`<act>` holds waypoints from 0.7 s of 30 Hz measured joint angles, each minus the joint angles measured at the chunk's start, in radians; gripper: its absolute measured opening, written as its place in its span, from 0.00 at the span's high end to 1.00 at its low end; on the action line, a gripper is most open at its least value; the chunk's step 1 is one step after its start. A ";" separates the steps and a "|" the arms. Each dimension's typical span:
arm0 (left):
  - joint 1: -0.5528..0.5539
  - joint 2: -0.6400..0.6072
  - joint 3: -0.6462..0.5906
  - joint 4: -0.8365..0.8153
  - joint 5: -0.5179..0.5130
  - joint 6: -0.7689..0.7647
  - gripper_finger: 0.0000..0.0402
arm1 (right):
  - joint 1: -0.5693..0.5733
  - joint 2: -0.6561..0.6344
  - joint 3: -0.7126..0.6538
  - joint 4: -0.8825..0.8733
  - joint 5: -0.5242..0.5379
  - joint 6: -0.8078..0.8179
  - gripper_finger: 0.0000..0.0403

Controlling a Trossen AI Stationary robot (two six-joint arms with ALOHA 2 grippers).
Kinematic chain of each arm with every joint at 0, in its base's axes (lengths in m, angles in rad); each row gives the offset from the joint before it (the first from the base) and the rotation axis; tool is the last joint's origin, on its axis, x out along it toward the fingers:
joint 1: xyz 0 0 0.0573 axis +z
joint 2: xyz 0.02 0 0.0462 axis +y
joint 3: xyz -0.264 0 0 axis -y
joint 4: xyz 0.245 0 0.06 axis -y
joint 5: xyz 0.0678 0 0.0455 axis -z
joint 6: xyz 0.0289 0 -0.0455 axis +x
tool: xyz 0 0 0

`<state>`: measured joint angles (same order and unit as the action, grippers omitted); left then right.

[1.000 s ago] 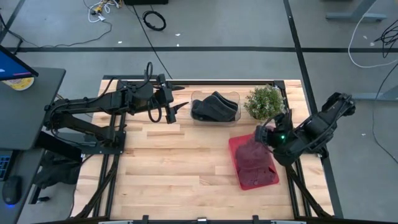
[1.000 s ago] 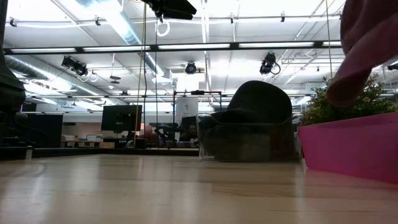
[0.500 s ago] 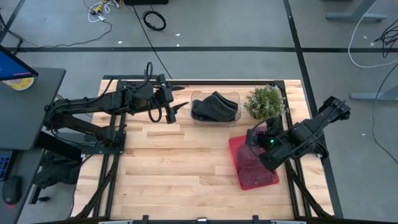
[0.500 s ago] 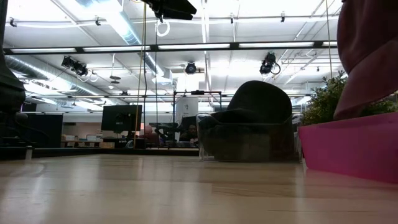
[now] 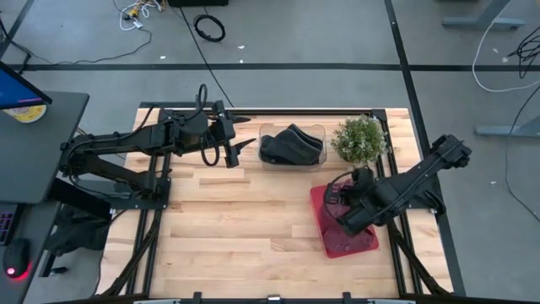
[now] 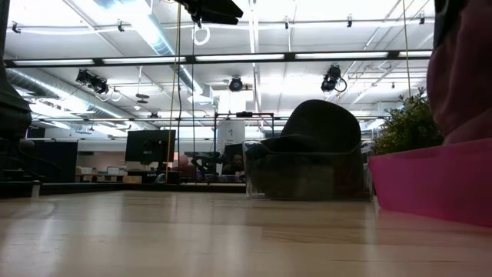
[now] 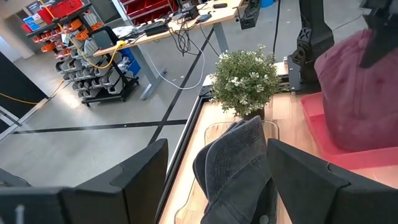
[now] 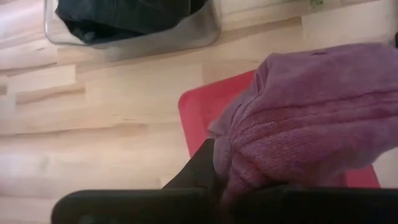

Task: Pick & Place hat
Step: Put the red cap into the red bin

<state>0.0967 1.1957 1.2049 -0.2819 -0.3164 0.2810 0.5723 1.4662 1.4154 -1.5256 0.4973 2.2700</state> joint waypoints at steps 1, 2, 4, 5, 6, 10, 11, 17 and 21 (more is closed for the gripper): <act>0.000 0.000 0.000 0.000 0.000 0.000 0.31 | -0.007 0.000 -0.008 0.007 0.001 0.000 0.98; 0.000 0.000 0.000 0.000 0.000 0.000 0.31 | -0.016 0.000 -0.018 0.012 0.003 0.000 0.98; 0.000 0.000 0.000 0.000 0.000 0.000 0.31 | -0.036 0.000 -0.036 0.015 0.007 0.000 0.98; 0.000 0.000 0.000 0.000 0.000 0.000 0.31 | -0.046 -0.001 -0.045 0.013 0.008 0.000 0.98; 0.000 0.000 0.000 0.000 0.000 0.001 0.31 | -0.056 -0.001 -0.055 0.011 0.009 0.000 0.98; 0.000 0.000 0.000 0.000 0.000 0.003 0.31 | -0.087 -0.001 -0.104 0.035 0.009 0.000 0.98; 0.000 0.000 0.000 0.000 0.000 0.003 0.31 | -0.091 -0.001 -0.118 0.057 0.006 0.000 0.98; 0.000 0.000 0.000 0.000 0.001 0.003 0.31 | -0.088 -0.001 -0.224 0.272 -0.023 -0.002 0.98; 0.000 0.000 0.000 0.000 0.030 0.002 0.31 | -0.076 -0.001 -0.266 0.326 -0.048 -0.001 0.98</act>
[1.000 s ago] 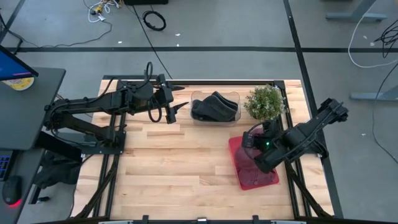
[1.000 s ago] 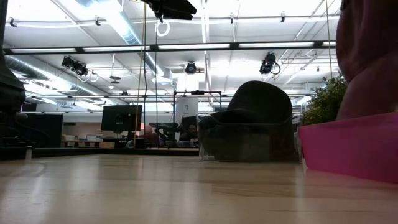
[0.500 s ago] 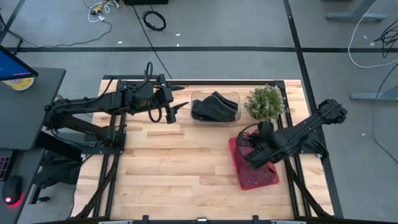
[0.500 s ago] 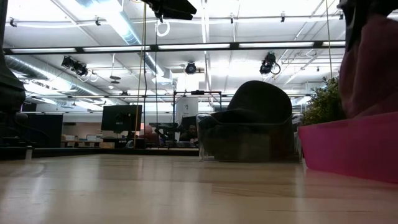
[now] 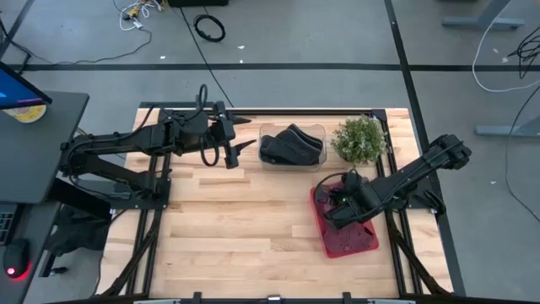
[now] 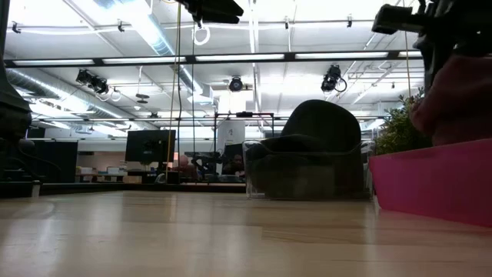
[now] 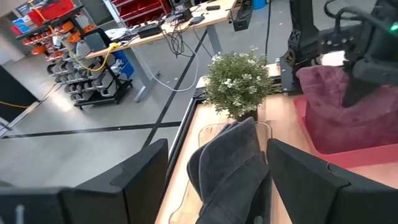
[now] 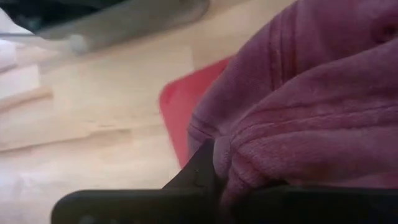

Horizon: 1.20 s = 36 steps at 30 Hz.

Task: Pick & Place hat
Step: Put the red cap into the red bin

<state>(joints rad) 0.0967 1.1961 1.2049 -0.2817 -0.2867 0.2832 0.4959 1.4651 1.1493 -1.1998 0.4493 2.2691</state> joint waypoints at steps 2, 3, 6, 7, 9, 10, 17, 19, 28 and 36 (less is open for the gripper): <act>0.000 0.000 0.000 0.000 0.008 0.000 0.31 | 0.004 0.000 -0.014 -0.010 -0.029 0.000 0.98; 0.000 0.000 0.000 0.000 0.014 -0.001 0.31 | 0.005 0.000 -0.022 -0.016 -0.048 0.000 0.98; 0.000 0.000 0.000 0.000 0.022 -0.002 0.31 | 0.012 0.000 -0.038 -0.012 -0.083 0.000 0.98; 0.000 0.000 0.000 0.000 0.022 -0.002 0.31 | 0.014 0.000 -0.042 -0.006 -0.087 0.000 0.98; 0.000 0.000 0.000 0.000 0.022 -0.002 0.31 | 0.018 0.000 -0.047 0.018 -0.095 0.000 0.98; 0.000 0.000 0.000 0.000 0.022 -0.002 0.31 | 0.019 0.000 -0.051 0.029 -0.100 0.000 0.98; 0.000 0.000 0.000 0.000 0.022 -0.003 0.31 | 0.030 0.000 -0.097 0.056 -0.154 0.000 0.98; 0.000 0.000 0.000 0.000 0.022 -0.003 0.31 | 0.030 0.000 -0.119 0.067 -0.158 0.006 0.98; 0.000 0.000 0.000 0.000 0.022 -0.011 0.31 | 0.002 -0.001 -0.231 0.348 -0.164 0.023 0.98; 0.000 0.000 0.000 0.000 0.023 -0.012 0.31 | 0.003 -0.001 -0.268 0.409 -0.167 0.025 0.98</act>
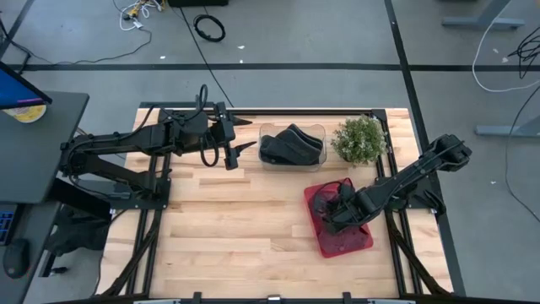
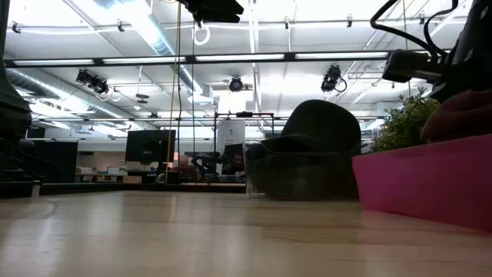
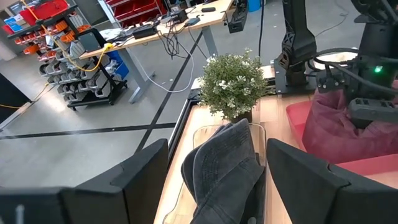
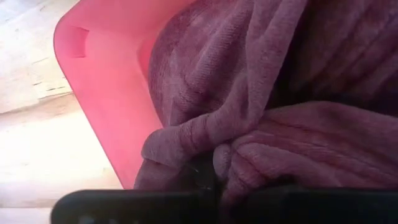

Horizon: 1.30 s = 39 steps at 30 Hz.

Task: Pick & Place hat
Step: Put the red cap into the red bin, then return to home position

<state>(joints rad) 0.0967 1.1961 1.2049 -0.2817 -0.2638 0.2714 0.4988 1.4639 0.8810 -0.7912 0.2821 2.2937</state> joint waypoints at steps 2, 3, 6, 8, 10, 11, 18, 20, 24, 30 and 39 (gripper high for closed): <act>0.000 0.000 0.000 0.000 0.000 0.000 0.31 | 0.007 0.000 -0.001 0.007 -0.006 0.002 0.97; 0.000 0.000 0.000 0.000 0.000 0.000 0.31 | 0.010 -0.002 -0.001 0.011 -0.016 0.001 0.97; 0.000 0.000 0.000 0.000 0.000 0.000 0.31 | 0.015 -0.008 -0.001 0.016 -0.055 -0.010 0.91; 0.000 0.000 0.000 0.000 0.000 0.000 0.31 | 0.018 -0.018 -0.001 0.015 -0.082 -0.022 0.85; 0.000 0.000 0.000 0.000 0.000 0.000 0.31 | 0.019 -0.031 -0.001 0.015 -0.095 -0.025 0.77; 0.000 0.000 0.000 0.000 0.000 0.000 0.31 | 0.020 -0.040 -0.001 0.015 -0.095 -0.025 0.72; 0.000 0.000 0.000 0.000 0.000 0.000 0.31 | 0.020 -0.135 -0.002 0.014 -0.100 -0.038 0.36; 0.000 0.000 0.000 0.000 0.000 0.000 0.31 | 0.020 -0.173 -0.002 0.013 -0.130 -0.060 0.29; 0.000 0.000 0.000 0.000 0.000 0.000 0.31 | 0.025 -0.245 -0.002 -0.016 -0.204 -0.088 0.21; 0.000 0.000 0.000 -0.001 0.000 0.000 0.31 | 0.051 -0.348 -0.002 -0.068 -0.225 -0.079 0.22; 0.000 0.000 0.000 -0.001 0.000 0.000 0.31 | 0.084 -0.496 -0.002 -0.101 -0.211 -0.078 0.35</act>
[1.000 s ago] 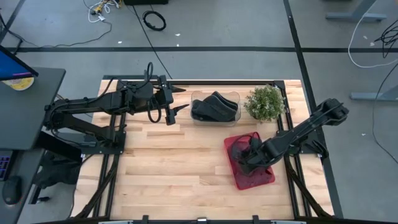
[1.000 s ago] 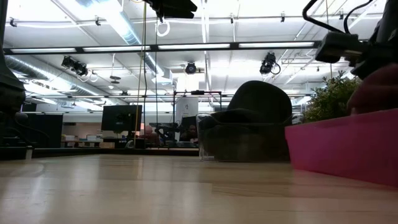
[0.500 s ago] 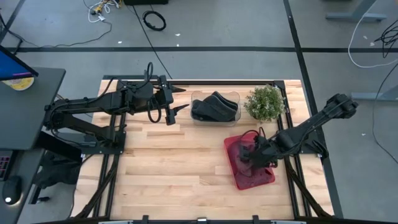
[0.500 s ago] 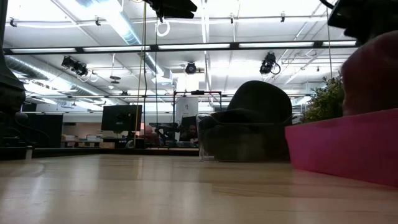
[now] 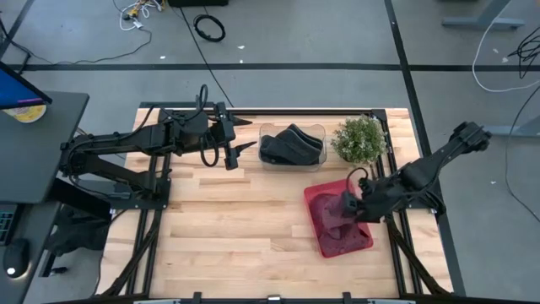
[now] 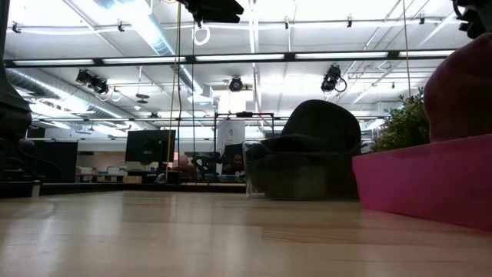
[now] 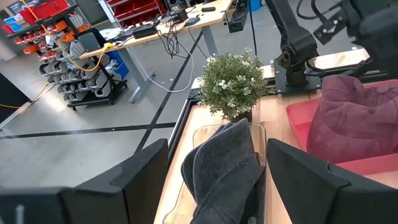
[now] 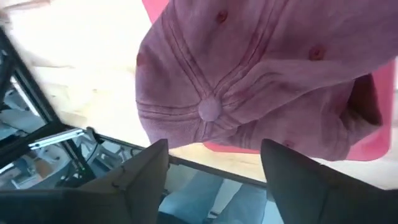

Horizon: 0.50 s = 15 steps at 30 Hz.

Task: Pick & Place hat
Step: Return to home position

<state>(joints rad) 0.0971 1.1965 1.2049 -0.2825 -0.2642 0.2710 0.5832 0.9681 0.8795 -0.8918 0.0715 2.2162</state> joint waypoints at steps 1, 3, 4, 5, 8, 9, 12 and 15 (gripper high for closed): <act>0.000 0.000 0.000 0.000 0.000 0.000 0.31 | 0.003 -0.013 0.000 -0.011 0.010 0.000 0.37; 0.000 0.000 0.000 -0.004 0.002 0.001 0.31 | 0.006 -0.044 0.000 -0.025 0.056 -0.005 0.41; 0.000 0.000 0.000 -0.006 0.008 0.001 0.31 | 0.006 -0.059 0.000 -0.025 0.084 -0.012 0.43; 0.000 0.000 0.000 -0.006 0.017 0.001 0.31 | 0.006 -0.073 0.000 -0.025 0.117 -0.022 0.46; 0.000 0.000 0.000 -0.006 0.032 0.001 0.31 | 0.006 -0.120 0.000 -0.023 0.224 -0.067 0.56; 0.000 0.000 0.000 -0.006 0.033 0.002 0.31 | 0.006 -0.138 0.000 -0.023 0.257 -0.092 0.60; 0.000 0.000 0.000 -0.006 0.012 -0.001 0.31 | 0.006 -0.185 0.000 -0.023 0.345 -0.180 0.74; 0.000 0.000 0.000 -0.006 -0.002 -0.005 0.31 | 0.006 -0.226 0.000 -0.023 0.408 -0.278 0.90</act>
<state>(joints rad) 0.0971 1.1965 1.2049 -0.2886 -0.2657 0.2665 0.5892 0.7418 0.8795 -0.9148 0.4790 1.9377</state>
